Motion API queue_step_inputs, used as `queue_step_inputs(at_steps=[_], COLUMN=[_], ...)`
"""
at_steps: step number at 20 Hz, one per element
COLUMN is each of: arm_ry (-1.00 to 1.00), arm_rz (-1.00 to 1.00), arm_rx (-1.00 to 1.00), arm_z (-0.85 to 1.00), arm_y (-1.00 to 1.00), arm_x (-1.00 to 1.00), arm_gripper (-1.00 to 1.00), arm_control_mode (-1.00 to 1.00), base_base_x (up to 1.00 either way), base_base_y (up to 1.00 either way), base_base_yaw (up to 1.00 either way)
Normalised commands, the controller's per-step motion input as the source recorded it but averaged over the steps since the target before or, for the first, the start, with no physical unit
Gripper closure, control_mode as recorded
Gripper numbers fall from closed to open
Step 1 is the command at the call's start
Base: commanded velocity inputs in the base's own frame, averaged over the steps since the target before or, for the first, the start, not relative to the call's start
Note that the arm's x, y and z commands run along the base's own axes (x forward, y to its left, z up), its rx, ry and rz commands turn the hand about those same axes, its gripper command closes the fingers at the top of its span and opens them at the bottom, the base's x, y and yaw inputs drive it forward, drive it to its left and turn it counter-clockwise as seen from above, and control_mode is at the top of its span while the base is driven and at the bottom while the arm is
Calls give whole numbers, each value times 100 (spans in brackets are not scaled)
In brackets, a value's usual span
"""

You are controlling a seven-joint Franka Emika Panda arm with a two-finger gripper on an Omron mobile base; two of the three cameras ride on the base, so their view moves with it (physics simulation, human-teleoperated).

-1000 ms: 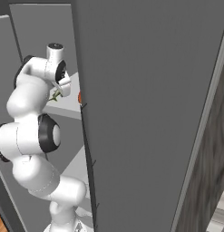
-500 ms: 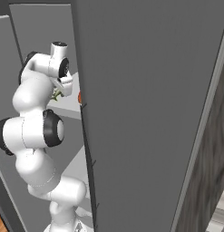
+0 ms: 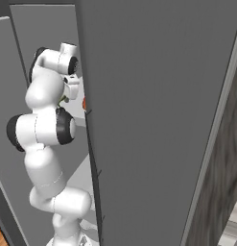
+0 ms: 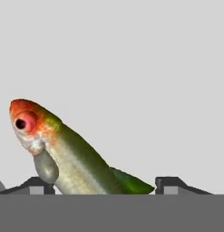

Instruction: Take the fish, sweet potato, and pear from the freezer and place them in the bowl on the counter.

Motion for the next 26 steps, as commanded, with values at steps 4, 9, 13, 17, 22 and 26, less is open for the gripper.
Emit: queue_step_inputs(at_steps=[4, 9, 13, 17, 22, 26], arm_ry=[0, -4, -6, -4, -5, -1], arm_rz=[4, 4, 3, 3, 5, 9], arm_rx=[0, 0, 0, 0, 0, -2], arm_z=[-89, -96, -100, -97, -99, -100], arm_y=[0, 1, 21, 10, 1, 0], arm_x=[-4, -4, -1, 0, 0, -9], arm_gripper=[-100, -100, 100, 100, 100, 100], arm_control_mode=[-100, -100, -100, -100, -100, -100], base_base_x=[0, 0, 0, 0, 0, 0], base_base_y=[0, 0, 0, 0, 0, 0], base_base_yaw=[0, 0, 0, 0, 0, 0])
